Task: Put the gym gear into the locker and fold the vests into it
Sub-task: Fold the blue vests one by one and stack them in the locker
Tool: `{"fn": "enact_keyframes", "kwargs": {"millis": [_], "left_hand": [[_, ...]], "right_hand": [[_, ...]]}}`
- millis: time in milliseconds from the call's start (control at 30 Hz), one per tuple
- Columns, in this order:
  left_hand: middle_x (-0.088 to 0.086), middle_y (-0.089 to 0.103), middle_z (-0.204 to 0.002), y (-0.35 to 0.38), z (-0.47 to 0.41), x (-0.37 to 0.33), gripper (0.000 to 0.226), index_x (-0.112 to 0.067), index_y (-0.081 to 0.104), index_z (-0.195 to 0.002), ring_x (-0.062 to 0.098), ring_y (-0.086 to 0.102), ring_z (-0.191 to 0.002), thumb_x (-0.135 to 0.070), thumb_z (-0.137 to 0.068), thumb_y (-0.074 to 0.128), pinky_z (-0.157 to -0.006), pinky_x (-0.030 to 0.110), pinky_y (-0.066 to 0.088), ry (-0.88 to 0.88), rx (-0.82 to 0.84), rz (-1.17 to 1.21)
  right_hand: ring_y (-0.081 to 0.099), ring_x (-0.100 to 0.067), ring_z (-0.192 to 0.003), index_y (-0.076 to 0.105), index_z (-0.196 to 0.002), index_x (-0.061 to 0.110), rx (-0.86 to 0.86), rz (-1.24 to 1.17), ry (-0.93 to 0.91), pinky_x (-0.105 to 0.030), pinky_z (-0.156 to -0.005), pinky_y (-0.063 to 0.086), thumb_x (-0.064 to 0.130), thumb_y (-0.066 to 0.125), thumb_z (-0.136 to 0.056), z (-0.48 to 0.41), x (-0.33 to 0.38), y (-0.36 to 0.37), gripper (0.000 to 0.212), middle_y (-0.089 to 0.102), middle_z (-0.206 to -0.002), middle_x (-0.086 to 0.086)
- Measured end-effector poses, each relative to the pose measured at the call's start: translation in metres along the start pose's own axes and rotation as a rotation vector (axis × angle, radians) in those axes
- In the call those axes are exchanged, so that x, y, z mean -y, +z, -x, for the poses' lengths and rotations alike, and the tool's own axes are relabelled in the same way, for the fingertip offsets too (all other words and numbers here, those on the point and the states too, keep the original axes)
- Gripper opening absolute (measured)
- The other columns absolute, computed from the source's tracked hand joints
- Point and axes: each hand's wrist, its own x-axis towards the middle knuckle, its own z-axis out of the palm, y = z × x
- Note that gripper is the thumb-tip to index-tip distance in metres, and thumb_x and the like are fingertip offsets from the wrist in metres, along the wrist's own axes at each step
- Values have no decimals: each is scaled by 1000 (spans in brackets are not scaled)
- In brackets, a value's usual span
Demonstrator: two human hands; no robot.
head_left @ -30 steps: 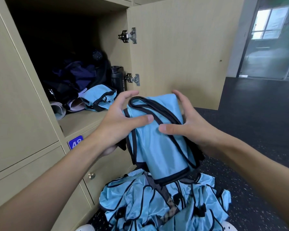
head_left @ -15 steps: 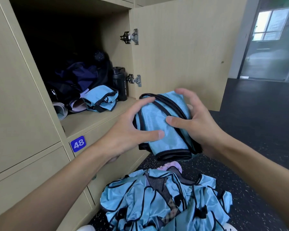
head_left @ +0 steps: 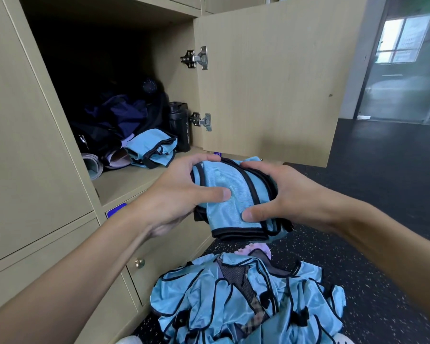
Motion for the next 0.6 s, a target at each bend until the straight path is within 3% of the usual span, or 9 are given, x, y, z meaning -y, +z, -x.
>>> {"fn": "enact_keyframes", "kwargs": {"millis": [100, 200, 267, 333, 400, 467, 533, 600], "left_hand": [[9, 73, -99, -2, 1, 1, 56, -14, 61, -120, 19, 70, -86, 17, -75, 73, -78, 35, 60, -16, 13, -6], [9, 68, -110, -2, 2, 8, 61, -22, 58, -123, 13, 68, -88, 3, -73, 82, -78, 33, 59, 14, -9, -216], [1, 52, -125, -3, 2, 12, 62, -33, 57, -116, 6, 60, -104, -17, -67, 91, -83, 28, 58, 68, -36, -387], [-10, 36, -135, -6, 2, 13, 61, -38, 58, -109, -1, 45, -123, -29, -62, 95, -94, 24, 49, 102, -41, -482], [-5, 53, -118, -9, 0, 14, 54, -30, 59, -106, -4, 56, -95, -19, -65, 92, -74, 19, 52, 121, -17, -417], [-4, 59, -93, -11, -4, 17, 49, -23, 59, -105, 0, 57, -70, -9, -68, 89, -56, 19, 51, 150, -28, -380], [-4, 61, -88, -15, -13, 24, 47, -21, 60, -105, 1, 58, -67, -5, -69, 87, -56, 21, 52, 161, -67, -375], [-6, 62, -82, -23, -24, 30, 43, -19, 61, -103, 3, 58, -63, -4, -71, 85, -51, 19, 49, 122, -120, -317]], "right_hand": [[70, -5, -82, 66, -110, 26, -125, 143, -30, -19, -68, 54, 11, 88, -69, -3, -4, 2, 49, 73, -93, 8], [69, -12, -78, 69, -99, 20, -232, 172, -76, -29, -69, 58, 8, 88, -69, -6, -7, 3, 37, 72, -89, 0], [68, -16, -81, 70, -98, 17, -263, 129, -80, -29, -74, 59, 8, 88, -68, -6, -9, 4, 36, 70, -91, 0], [63, -5, -87, 69, -98, 22, -278, 159, -71, -20, -76, 55, 17, 90, -66, -9, -10, 6, 39, 59, -106, 10], [62, 1, -96, 68, -102, 25, -263, 145, -61, -20, -83, 55, 20, 90, -66, -14, -12, 7, 42, 56, -118, 15], [70, -14, -91, 70, -101, 22, -228, 22, -27, -38, -82, 60, 13, 88, -68, -21, -15, 6, 39, 70, -106, 3], [72, -22, -79, 68, -99, 20, -206, -35, -13, -45, -73, 61, 11, 89, -68, -33, -20, 5, 38, 72, -91, -6], [70, -18, -79, 65, -102, 24, -206, -89, -28, -35, -69, 59, 17, 89, -64, -49, -26, 6, 46, 70, -94, -5]]}}
